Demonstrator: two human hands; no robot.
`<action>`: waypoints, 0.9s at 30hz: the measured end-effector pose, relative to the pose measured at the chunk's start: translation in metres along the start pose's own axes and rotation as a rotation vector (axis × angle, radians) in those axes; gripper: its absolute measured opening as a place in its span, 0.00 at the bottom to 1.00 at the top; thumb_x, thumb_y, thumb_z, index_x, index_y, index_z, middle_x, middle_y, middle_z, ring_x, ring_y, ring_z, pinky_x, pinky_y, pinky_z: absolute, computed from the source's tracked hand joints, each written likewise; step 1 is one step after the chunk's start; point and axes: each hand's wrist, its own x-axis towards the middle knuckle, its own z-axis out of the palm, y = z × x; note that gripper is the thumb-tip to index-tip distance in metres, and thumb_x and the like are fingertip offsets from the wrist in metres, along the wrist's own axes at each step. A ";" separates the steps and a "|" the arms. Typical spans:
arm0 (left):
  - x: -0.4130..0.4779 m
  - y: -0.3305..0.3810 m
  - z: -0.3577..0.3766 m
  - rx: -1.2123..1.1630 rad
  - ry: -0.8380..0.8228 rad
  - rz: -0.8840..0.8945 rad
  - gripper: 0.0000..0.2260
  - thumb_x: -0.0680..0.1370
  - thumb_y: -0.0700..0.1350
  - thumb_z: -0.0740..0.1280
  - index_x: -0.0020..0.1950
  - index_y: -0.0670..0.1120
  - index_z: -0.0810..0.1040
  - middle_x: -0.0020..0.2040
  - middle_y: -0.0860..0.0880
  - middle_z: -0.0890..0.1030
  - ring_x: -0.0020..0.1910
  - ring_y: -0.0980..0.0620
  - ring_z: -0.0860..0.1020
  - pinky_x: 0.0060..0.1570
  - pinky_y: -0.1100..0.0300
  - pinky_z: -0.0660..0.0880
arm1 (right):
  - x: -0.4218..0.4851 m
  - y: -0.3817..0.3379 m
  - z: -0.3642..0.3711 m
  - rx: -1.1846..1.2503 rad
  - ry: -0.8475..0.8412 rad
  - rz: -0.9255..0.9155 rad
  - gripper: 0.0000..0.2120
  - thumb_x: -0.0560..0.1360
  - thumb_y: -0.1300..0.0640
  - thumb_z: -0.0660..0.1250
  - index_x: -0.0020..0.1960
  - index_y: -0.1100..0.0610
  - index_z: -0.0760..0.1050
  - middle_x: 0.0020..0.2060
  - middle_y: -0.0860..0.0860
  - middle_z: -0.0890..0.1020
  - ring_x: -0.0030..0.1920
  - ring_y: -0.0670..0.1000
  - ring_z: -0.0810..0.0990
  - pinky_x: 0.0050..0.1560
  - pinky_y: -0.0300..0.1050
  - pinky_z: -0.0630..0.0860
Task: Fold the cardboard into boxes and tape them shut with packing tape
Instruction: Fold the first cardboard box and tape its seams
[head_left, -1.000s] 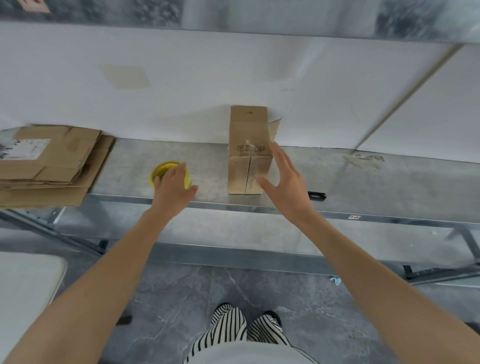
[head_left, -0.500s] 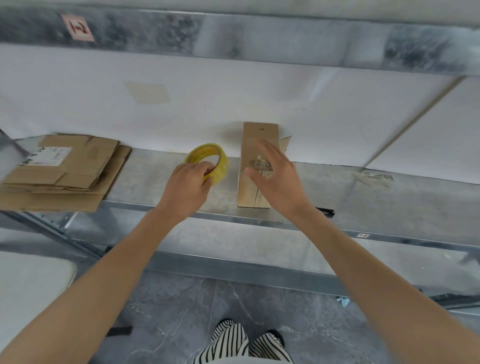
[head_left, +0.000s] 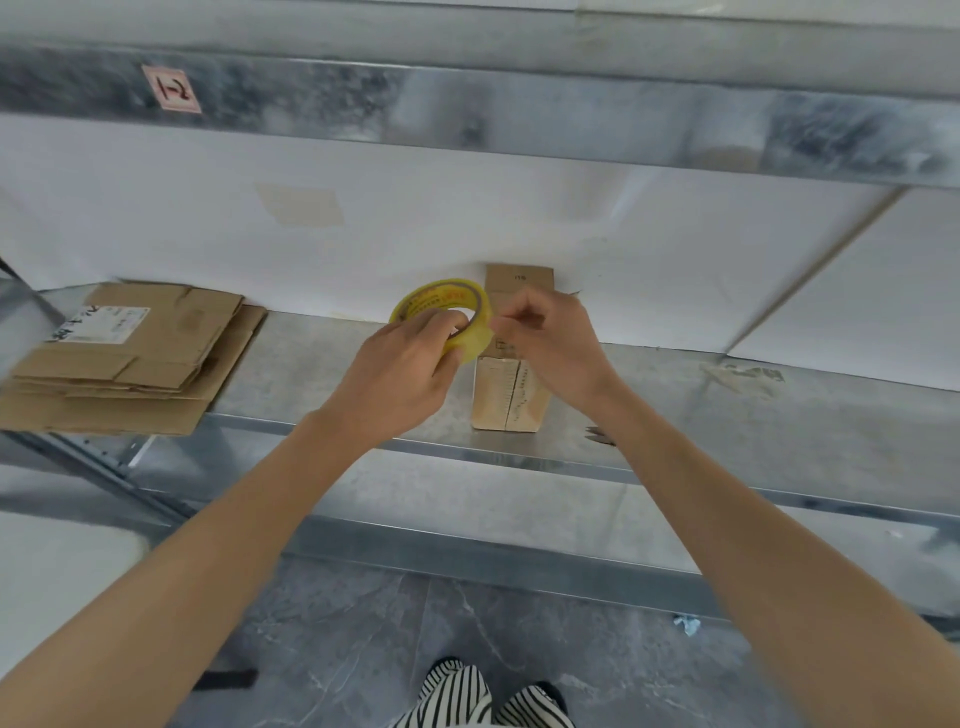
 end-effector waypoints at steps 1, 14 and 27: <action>0.003 0.001 -0.001 -0.013 -0.018 -0.010 0.11 0.78 0.42 0.63 0.59 0.41 0.75 0.55 0.43 0.80 0.46 0.37 0.78 0.40 0.54 0.69 | 0.000 0.001 -0.003 -0.009 0.004 -0.003 0.12 0.72 0.65 0.68 0.34 0.53 0.73 0.32 0.47 0.77 0.35 0.45 0.74 0.38 0.38 0.72; 0.012 -0.016 -0.011 -0.178 -0.153 -0.230 0.14 0.73 0.60 0.59 0.35 0.51 0.68 0.29 0.53 0.71 0.31 0.50 0.70 0.32 0.57 0.62 | 0.000 0.002 -0.037 0.073 0.129 0.063 0.09 0.74 0.65 0.66 0.37 0.55 0.72 0.34 0.53 0.79 0.33 0.42 0.76 0.40 0.36 0.73; 0.011 -0.036 -0.011 -0.202 -0.138 -0.318 0.19 0.72 0.59 0.60 0.31 0.46 0.67 0.27 0.49 0.69 0.29 0.50 0.66 0.32 0.57 0.64 | -0.013 0.041 -0.066 0.166 0.197 0.194 0.07 0.74 0.65 0.67 0.38 0.58 0.73 0.32 0.50 0.79 0.35 0.47 0.77 0.53 0.49 0.78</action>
